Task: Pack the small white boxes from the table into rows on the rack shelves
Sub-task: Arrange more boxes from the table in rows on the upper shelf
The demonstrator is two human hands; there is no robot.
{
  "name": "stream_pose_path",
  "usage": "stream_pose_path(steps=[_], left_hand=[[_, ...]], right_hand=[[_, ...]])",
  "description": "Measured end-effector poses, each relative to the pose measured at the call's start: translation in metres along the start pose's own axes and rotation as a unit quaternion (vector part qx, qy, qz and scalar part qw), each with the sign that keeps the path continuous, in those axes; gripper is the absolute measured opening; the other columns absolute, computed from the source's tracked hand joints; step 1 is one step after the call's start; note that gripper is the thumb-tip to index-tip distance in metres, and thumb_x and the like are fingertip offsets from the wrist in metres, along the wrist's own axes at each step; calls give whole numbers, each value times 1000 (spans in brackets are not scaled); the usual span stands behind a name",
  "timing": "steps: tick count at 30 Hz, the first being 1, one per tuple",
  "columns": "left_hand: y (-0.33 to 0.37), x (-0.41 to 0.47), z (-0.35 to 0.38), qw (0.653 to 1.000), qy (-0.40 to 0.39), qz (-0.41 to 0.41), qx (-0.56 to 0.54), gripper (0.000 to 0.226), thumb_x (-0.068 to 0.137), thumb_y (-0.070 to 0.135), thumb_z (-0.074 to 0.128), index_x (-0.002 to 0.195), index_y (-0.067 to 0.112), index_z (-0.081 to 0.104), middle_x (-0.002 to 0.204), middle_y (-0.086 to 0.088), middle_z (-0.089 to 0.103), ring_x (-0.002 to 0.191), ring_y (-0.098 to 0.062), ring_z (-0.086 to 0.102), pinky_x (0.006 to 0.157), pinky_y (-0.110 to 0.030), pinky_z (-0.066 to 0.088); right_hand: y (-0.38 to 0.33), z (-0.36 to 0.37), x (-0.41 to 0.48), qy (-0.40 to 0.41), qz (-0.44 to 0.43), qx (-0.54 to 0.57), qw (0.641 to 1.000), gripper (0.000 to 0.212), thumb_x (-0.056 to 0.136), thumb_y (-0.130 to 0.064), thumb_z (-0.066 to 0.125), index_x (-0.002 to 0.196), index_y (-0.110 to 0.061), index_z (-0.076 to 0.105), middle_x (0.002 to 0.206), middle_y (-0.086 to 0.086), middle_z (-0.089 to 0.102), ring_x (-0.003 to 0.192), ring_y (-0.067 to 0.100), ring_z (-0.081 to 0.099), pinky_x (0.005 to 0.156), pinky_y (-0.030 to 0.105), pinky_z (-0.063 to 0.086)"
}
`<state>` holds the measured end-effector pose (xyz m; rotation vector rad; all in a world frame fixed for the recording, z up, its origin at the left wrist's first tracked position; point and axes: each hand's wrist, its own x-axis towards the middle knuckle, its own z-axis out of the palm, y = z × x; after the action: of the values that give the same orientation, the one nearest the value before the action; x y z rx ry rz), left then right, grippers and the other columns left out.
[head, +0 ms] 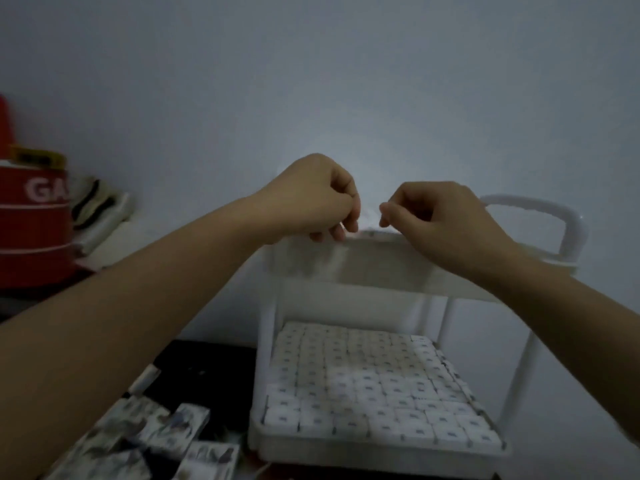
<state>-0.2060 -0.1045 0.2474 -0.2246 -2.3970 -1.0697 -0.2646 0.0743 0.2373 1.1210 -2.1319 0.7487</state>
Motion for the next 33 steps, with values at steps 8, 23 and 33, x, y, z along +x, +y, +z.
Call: stream_pose_path(steps=[8,23,33], left_hand=[[-118,-190,-21,981,-91,-172,27,33,87,-8,42,74,13,65,67,1,70,55,-11,65,46,-22,46],[-189,-382,-41,939,-160,-240,184,40,76,61,67,110,41,65,103,23,57,95,7,53,84,-22,48],[-208,-378,-45,929,-111,-291,199,35,73,61,69,100,40,67,99,23,58,96,4,52,87,-28,49]], right_hand=[[-93,118,-132,-248,-37,75,965,9,90,-36,59,88,-33,67,61,-20,56,62,3,56,61,28,47],[-121,242,-181,-109,89,14,990,21,96,-12,51,108,-23,65,101,-1,57,84,17,58,67,31,45],[-104,245,-152,-241,82,-51,966,26,97,-14,50,119,-24,62,109,0,62,91,18,60,74,36,53]])
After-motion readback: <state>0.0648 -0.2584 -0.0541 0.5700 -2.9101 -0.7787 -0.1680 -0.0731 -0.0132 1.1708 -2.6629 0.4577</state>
